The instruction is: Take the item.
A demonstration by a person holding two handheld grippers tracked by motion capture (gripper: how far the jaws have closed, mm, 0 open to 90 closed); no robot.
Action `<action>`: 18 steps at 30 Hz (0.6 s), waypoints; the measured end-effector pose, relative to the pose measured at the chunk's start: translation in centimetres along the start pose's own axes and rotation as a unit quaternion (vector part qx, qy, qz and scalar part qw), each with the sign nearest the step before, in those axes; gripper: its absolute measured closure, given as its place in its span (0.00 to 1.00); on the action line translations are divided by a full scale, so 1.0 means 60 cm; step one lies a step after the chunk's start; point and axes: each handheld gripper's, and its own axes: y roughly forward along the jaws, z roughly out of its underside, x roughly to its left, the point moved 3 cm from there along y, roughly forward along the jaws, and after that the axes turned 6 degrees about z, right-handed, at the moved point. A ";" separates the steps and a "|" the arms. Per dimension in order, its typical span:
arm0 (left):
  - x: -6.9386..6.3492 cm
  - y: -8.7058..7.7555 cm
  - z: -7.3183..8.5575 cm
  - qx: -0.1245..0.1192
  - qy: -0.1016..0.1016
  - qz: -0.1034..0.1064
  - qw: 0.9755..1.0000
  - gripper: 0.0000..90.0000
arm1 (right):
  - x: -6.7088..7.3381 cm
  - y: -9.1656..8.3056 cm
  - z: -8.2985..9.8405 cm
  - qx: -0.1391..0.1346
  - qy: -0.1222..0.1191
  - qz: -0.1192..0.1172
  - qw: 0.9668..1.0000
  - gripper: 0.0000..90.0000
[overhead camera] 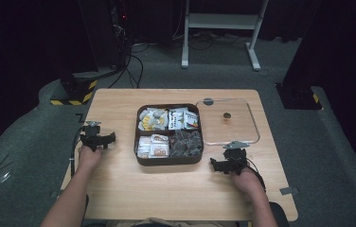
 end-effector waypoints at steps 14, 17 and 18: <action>0.000 0.000 0.000 0.000 0.000 0.000 1.000 0.12 | 0.000 0.000 0.000 0.000 0.000 -0.001 1.000 0.09; 0.001 -0.002 -0.002 0.008 -0.001 0.005 1.000 0.13 | 0.000 0.000 0.000 0.000 0.000 -0.001 1.000 0.09; 0.002 -0.004 -0.005 0.014 0.000 0.006 1.000 0.16 | 0.000 0.000 0.000 0.000 0.000 -0.001 1.000 0.09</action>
